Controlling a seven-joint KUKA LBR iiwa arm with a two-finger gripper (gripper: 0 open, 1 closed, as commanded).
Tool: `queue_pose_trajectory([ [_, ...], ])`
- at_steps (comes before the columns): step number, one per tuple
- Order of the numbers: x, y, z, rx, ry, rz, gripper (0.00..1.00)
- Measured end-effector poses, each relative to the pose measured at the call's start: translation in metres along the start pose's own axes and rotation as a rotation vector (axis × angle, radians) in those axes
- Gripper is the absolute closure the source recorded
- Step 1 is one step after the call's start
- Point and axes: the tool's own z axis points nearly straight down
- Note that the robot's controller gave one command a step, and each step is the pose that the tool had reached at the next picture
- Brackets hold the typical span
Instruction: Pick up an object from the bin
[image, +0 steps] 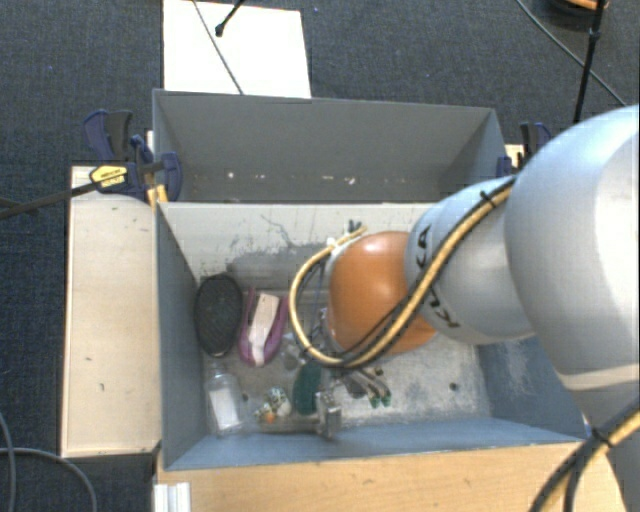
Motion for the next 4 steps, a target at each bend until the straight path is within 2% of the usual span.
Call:
queue_pose_trajectory([
  [1, 0.000, -0.001, -0.002, 0.000, -0.001, 0.005, 1.00],
  [2, -0.014, -0.025, -0.100, 0.003, -0.010, -0.023, 1.00],
  [3, -0.012, -0.023, -0.096, 0.001, -0.001, -0.024, 0.00],
  [4, -0.040, 0.001, -0.001, 0.001, -0.002, -0.284, 0.00],
])
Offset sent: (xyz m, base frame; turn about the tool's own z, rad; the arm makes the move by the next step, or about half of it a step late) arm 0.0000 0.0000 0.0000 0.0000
